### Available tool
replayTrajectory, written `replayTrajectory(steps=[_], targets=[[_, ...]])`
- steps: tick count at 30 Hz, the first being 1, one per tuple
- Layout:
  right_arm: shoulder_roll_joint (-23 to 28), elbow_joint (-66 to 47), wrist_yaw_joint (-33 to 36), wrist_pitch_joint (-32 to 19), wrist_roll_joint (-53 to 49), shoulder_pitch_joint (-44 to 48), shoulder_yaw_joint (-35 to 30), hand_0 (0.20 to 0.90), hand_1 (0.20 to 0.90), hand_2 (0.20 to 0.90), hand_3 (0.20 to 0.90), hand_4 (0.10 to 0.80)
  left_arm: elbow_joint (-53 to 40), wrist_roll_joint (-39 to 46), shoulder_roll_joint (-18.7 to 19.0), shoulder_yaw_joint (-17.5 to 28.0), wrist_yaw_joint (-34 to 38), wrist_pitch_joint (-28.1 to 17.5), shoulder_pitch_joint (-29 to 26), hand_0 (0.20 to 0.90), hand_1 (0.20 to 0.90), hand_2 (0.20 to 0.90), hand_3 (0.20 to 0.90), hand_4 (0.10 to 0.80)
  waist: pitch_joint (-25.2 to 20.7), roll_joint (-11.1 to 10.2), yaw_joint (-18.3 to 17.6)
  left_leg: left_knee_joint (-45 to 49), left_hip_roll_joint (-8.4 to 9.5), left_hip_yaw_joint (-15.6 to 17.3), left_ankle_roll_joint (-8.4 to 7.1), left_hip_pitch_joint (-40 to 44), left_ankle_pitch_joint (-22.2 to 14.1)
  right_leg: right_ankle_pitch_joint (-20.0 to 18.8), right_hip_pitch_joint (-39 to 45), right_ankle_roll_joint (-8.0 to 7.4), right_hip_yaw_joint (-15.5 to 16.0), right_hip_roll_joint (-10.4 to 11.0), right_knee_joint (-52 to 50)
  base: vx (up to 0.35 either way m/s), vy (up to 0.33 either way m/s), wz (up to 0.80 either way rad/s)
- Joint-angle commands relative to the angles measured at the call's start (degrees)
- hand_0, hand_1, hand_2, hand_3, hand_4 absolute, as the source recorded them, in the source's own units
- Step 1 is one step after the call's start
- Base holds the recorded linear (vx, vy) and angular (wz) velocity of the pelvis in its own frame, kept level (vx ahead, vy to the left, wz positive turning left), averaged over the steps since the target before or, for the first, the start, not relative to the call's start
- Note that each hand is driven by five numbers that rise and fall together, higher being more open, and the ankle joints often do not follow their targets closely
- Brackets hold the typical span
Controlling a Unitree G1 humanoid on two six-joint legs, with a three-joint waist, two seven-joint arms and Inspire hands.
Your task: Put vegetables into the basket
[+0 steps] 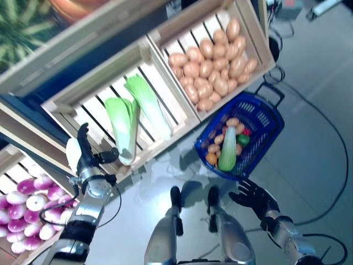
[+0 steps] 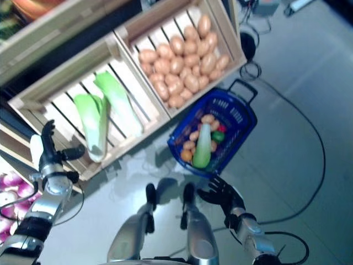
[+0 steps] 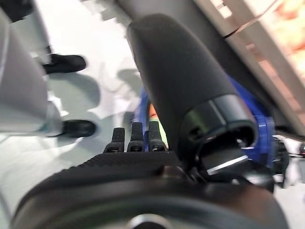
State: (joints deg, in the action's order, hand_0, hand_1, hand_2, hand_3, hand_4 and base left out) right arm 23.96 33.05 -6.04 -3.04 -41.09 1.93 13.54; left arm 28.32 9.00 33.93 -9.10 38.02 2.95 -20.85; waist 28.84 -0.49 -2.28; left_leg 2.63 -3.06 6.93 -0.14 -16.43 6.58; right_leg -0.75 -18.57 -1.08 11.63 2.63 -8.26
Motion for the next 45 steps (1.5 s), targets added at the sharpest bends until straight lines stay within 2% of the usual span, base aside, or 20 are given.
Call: replayTrajectory(steps=[1, 7, 15, 22, 29, 35, 45], targets=[[1.7, -4.4, 1.4, -5.5, -3.6, -0.9, 1.7, 0.900, 0.900, 0.900, 0.900, 0.800, -0.1, 1.5, 2.9, 2.5, 4.9, -3.1, -4.4, 0.900, 0.900, 0.900, 0.900, 0.800, -1.2, -1.6, -1.1, 7.6, -0.07, -1.6, -3.45, -3.4, -3.7, 2.4, 2.1, -0.94, -0.9, 1.2, -1.5, -0.119, -0.068, 0.00], [0.4, 0.4, 2.4, -5.3, -5.3, 2.9, 4.6, 0.900, 0.900, 0.900, 0.900, 0.800, 5.7, 6.7, 1.3, 0.3, 7.3, -6.2, -13.8, 0.900, 0.900, 0.900, 0.900, 0.800, 1.0, -3.1, -1.8, 9.7, -0.60, -0.7, -3.62, -7.2, -3.8, 2.7, -0.7, -0.20, -1.3, 0.2, -2.3, -0.100, -0.031, 0.00], [-0.4, 5.3, 1.7, -1.8, -4.8, 3.8, 6.7, 0.900, 0.900, 0.900, 0.900, 0.800, 10.0, 14.3, 0.8, -0.6, 8.2, -9.8, -20.0, 0.900, 0.900, 0.900, 0.900, 0.800, 1.0, -4.9, -3.2, 12.9, -1.50, 0.6, -3.59, -11.9, -4.7, 3.1, -4.8, 0.55, -2.5, -0.6, -3.9, -0.004, 0.002, 0.00], [0.2, 6.6, 1.8, -0.7, -4.6, 4.9, 9.0, 0.900, 0.900, 0.900, 0.900, 0.800, 14.4, 18.6, 1.1, -0.2, 14.0, -10.9, -25.9, 0.900, 0.900, 0.900, 0.900, 0.800, 1.0, -6.4, -4.6, 15.0, -1.48, 1.4, -3.37, -15.8, -5.1, 3.2, -9.4, 1.05, -3.3, -0.9, -5.8, -0.005, 0.035, -0.08], [-0.4, 4.5, 2.9, -1.4, -4.5, 4.6, 9.9, 0.900, 0.900, 0.900, 0.900, 0.800, 16.7, 21.9, 0.4, 1.4, 18.9, -12.0, -27.7, 0.900, 0.900, 0.900, 0.900, 0.800, 1.0, -7.2, -5.3, 16.7, -1.37, 1.6, -3.00, -18.6, -5.6, 3.4, -12.8, 1.12, -3.7, -0.8, -8.0, 0.001, 0.003, -0.01], [-0.8, 2.8, 3.9, -0.5, -4.0, 4.5, 10.3, 0.900, 0.900, 0.900, 0.900, 0.800, 17.6, 22.4, -1.3, 3.0, 24.0, -12.4, -27.2, 0.900, 0.900, 0.900, 0.900, 0.800, 1.0, -7.3, -5.5, 18.1, -1.14, 1.5, -2.68, -20.3, -6.3, 3.9, -15.2, 1.10, -3.7, -0.5, -10.1, 0.000, 0.000, 0.00], [-1.2, 0.8, 5.1, -1.1, -3.4, 4.2, 10.7, 0.900, 0.900, 0.900, 0.900, 0.800, 16.6, 26.9, -4.0, 3.4, 25.2, -13.7, -25.8, 0.900, 0.900, 0.900, 0.900, 0.800, 1.0, -7.5, -5.3, 18.5, -0.83, 0.9, -2.53, -21.2, -6.4, 4.0, -16.5, 0.90, -3.5, -0.5, -11.2, 0.000, 0.000, 0.00]])
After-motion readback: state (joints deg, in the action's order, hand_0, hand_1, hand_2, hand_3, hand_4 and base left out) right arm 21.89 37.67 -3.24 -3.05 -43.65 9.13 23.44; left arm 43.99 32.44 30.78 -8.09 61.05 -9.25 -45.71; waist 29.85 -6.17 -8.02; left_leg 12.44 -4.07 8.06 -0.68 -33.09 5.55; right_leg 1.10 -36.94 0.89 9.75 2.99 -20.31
